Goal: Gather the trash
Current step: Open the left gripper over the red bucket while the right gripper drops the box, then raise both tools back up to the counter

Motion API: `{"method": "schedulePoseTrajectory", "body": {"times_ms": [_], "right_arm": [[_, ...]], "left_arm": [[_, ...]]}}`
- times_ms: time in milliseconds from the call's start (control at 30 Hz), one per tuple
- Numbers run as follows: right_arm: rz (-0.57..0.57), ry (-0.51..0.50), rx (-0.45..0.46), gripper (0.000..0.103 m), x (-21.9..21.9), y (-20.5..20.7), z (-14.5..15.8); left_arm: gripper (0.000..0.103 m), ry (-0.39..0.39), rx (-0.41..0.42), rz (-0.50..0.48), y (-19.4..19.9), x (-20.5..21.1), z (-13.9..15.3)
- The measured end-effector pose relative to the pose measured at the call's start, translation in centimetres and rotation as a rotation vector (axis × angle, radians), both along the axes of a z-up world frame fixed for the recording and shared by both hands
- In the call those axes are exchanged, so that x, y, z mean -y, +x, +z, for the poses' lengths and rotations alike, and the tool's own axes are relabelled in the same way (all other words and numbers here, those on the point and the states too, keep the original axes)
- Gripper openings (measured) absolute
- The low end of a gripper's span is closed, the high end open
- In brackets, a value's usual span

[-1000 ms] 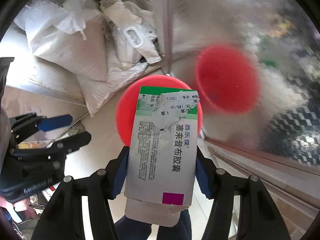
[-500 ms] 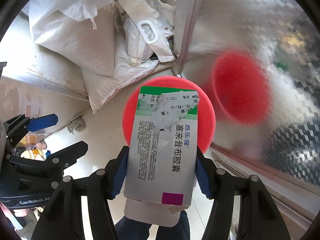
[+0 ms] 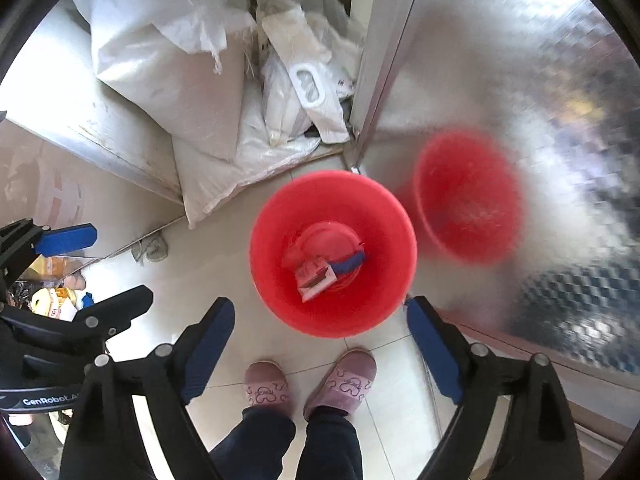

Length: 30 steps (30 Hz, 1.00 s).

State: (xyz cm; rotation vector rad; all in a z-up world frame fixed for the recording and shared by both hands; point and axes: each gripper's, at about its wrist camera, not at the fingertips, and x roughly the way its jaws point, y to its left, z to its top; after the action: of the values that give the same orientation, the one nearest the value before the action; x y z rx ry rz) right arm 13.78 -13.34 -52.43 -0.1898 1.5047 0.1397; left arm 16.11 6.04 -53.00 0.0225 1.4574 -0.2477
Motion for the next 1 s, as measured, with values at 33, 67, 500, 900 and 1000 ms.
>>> {"method": "schedulePoseTrajectory", "body": {"times_ms": [33,67,500,900,1000], "right_arm": [[0.000,0.000,0.003,0.089,0.0,-0.1,0.7],[0.000,0.000,0.007,0.089,-0.1,-0.2,1.5],[-0.053,0.051,0.102,0.091,-0.7,-2.1,17.0],[-0.036,0.053,0.312,0.091,0.0,-3.6,33.6],[-0.054,0.052,0.361,0.091,0.9,-3.7,36.5]], "left_arm": [[0.081,0.002,0.005,0.003,-0.2,-0.1,0.8],[0.081,0.004,0.009,0.007,-0.4,-0.2,1.8],[0.081,0.074,0.129,0.060,-3.5,-1.3,20.2],[0.083,0.051,0.364,0.064,-4.6,-0.1,37.0],[0.083,0.037,0.404,0.042,-3.9,0.8,39.6]]}}
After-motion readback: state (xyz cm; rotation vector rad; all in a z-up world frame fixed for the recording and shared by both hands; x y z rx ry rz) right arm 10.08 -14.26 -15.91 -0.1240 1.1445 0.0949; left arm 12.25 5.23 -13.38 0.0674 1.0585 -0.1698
